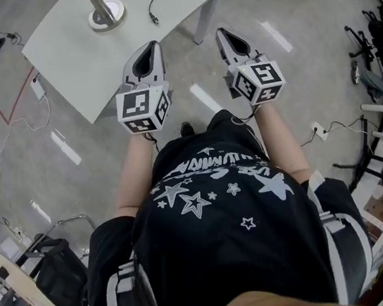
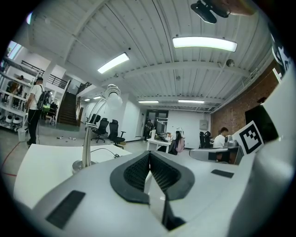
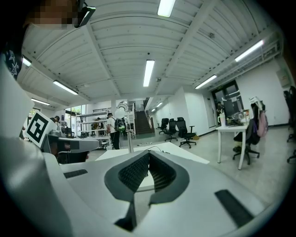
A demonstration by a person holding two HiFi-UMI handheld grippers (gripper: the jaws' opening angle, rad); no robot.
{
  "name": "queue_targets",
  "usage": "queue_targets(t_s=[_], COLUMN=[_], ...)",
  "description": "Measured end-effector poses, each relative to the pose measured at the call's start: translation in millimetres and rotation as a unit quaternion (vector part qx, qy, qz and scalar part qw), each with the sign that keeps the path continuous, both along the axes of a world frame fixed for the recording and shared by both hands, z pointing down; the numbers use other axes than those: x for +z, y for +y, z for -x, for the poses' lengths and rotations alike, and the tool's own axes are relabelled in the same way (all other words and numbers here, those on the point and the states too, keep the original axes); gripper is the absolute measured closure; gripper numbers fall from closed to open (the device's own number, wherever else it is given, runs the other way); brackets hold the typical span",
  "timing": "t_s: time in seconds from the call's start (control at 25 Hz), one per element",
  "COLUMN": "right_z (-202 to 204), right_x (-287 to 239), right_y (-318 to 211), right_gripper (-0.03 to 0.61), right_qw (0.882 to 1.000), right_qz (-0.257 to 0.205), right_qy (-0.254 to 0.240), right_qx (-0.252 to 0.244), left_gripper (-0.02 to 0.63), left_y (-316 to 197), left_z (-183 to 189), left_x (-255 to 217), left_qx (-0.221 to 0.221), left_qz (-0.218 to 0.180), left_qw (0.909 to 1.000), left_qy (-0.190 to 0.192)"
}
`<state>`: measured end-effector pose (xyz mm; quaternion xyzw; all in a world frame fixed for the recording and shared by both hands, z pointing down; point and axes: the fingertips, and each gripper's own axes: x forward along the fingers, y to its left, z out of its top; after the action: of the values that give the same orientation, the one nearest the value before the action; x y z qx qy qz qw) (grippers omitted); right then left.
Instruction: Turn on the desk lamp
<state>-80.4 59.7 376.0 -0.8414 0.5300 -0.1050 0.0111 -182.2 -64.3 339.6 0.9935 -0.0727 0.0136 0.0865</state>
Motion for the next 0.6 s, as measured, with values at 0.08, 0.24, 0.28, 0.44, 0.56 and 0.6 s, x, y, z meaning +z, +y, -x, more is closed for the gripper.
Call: queue_targets(t_s=[0.08,0.24,0.28,0.44,0.56,0.6], right_z=[-3,-15,-19,-37,-52,-59], right_x=[-1,-1,0,2,2,3], right_y=[0,-4,-7,-28,-45,-49], right_gripper=[0.574,0.574,0.574,0.574,0.574,0.574], right_qw=[1.0,1.0,1.0,0.999,0.998,0.998], right_qz=[-0.001,-0.007,-0.008,-0.015,-0.017,-0.018], right_qy=[-0.001,-0.004,-0.005,-0.008,-0.012,-0.014], right_qx=[-0.001,-0.011,-0.015,-0.033,-0.054,-0.058], left_gripper=[0.604,0.604,0.603,0.603,0.603,0.603], left_y=[0,1,0,-13,-23,-25], left_z=[-2,-8,-10,-21,-32,-38], left_x=[0,-4,-4,-1,2,3], left_qx=[-0.002,-0.012,-0.014,-0.034,-0.051,-0.055], left_qz=[0.0,-0.005,-0.009,-0.015,-0.009,-0.009], left_qw=[1.0,0.9999,0.9999,0.9993,0.9986,0.9984], left_qy=[-0.001,0.002,0.002,-0.005,-0.011,-0.013])
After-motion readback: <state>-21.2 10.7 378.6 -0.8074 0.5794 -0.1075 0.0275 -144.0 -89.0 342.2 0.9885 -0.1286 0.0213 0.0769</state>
